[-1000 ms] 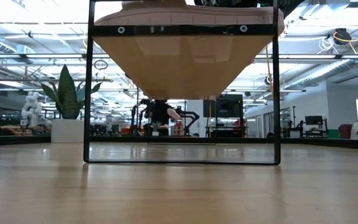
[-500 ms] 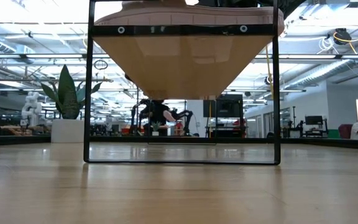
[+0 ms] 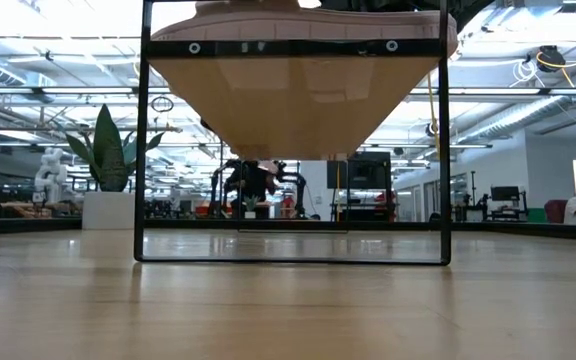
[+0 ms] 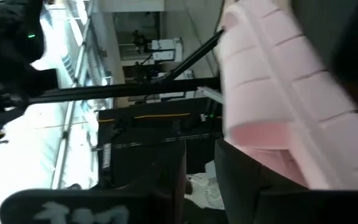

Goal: Pick and place slides into the shelf
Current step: Adjust the white slides on the shelf

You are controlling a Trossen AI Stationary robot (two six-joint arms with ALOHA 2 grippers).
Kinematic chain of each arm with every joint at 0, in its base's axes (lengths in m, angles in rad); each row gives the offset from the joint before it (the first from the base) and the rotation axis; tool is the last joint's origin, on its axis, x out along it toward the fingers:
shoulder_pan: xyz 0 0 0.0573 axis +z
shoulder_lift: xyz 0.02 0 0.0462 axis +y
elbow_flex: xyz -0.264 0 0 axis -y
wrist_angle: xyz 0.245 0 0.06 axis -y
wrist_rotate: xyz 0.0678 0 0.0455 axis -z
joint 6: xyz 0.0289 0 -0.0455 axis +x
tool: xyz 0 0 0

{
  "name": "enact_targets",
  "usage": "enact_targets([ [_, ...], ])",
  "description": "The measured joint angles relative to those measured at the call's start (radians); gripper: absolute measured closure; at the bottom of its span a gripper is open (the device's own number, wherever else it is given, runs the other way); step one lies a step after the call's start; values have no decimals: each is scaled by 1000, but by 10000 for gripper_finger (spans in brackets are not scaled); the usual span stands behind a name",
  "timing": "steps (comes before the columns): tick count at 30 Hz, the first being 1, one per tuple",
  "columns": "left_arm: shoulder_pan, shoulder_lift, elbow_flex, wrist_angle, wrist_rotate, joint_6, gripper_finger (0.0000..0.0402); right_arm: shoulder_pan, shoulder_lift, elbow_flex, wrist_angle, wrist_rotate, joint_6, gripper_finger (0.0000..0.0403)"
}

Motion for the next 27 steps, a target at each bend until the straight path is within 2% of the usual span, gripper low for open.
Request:
enact_targets([
  [4, 0, 0, 0, -49, 0, 5, 321, -7, 0, 0, 60, -20, 28, 330],
  [8, 0, -5, 0, -224, 11, -64, 321, -13, 0, 0, 98, -36, 22, 330],
  [10, 2, -16, 0, -336, 103, -206, 321, -14, -1, 0, 116, -47, 10, 330],
  [14, 44, -50, 1, -610, 446, -607, 321, -17, -2, 0, 116, -61, -35, 330],
  [17, 72, -42, -1, -771, 573, -827, 321, -27, -2, 0, 141, -62, -48, 330],
  [19, 87, -29, -12, -786, 609, -879, 321, -33, -2, 0, 153, -51, -70, 330],
  [24, 114, 22, -75, -766, 661, -895, 321, -50, -2, 0, 178, -45, -119, 330],
  [27, 120, 27, -117, -746, 753, -962, 321, -60, -2, 0, 188, -52, -144, 330],
])
